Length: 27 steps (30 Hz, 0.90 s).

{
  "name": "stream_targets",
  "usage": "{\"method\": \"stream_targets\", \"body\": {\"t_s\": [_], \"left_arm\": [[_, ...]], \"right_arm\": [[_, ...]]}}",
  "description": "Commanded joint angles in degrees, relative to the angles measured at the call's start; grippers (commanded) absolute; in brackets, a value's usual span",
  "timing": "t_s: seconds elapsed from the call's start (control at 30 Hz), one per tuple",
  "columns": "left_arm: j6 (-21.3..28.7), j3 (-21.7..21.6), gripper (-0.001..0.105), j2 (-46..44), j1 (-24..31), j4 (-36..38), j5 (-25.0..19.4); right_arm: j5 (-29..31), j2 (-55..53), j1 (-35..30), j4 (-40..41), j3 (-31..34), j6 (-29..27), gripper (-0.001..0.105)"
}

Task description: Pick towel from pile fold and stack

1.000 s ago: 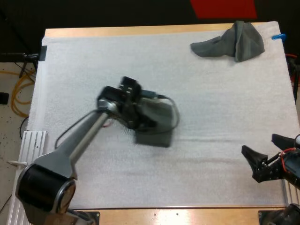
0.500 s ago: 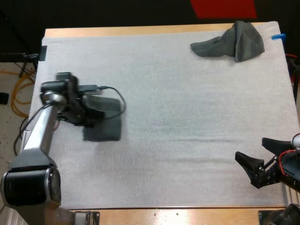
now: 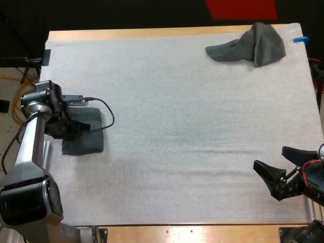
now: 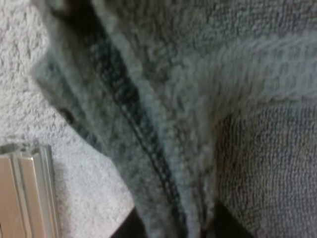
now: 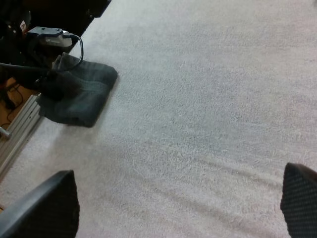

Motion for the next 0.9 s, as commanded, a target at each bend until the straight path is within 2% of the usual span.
{"method": "stream_targets", "body": {"t_s": [0.0,0.07,0.2,0.27,0.33,0.43,0.57,0.63,0.8,0.87], "left_arm": [[0.38,-0.02,0.016,-1.02,-0.17,-0.28,-1.03],[0.38,-0.02,0.026,-1.02,-0.17,-0.37,-1.88],[1.65,-0.93,0.044,-1.02,-0.17,-0.73,-6.39],[1.65,-2.40,0.045,-1.02,-0.17,0.28,-11.51],[1.27,-4.86,0.044,-1.63,-0.17,2.17,-11.50],[0.73,-6.77,0.044,-4.25,-0.17,3.03,-7.10],[0.76,-7.22,0.044,-10.33,-0.17,3.04,-2.59],[0.76,-7.22,0.044,-14.45,-0.17,3.04,1.10],[0.76,-7.22,0.044,-25.19,-0.17,2.81,14.64],[0.76,-7.22,0.044,-28.91,-0.25,2.75,18.40]], "right_arm": [[-0.40,-0.03,-0.03,-0.72,-0.11,-0.10,0.080],[-0.40,-0.03,-0.03,-0.72,-0.11,-0.10,0.080],[-0.40,-0.03,-0.03,-0.72,-0.11,-0.10,0.080],[-0.40,-0.03,-0.03,-0.72,-0.11,-0.10,0.080],[-0.40,-0.03,-0.03,-0.72,-0.11,-0.10,0.080],[-0.40,-0.03,-0.03,-0.72,-0.11,-0.10,0.080],[-0.40,-0.03,-0.03,-0.72,-0.11,-0.10,0.080],[-0.40,-0.03,-0.03,-0.72,-0.11,-0.21,0.080],[-0.68,-0.03,-0.03,-0.96,-0.11,-0.57,0.080],[-1.31,-0.03,-0.03,-1.40,-0.11,-1.34,0.080]]}}
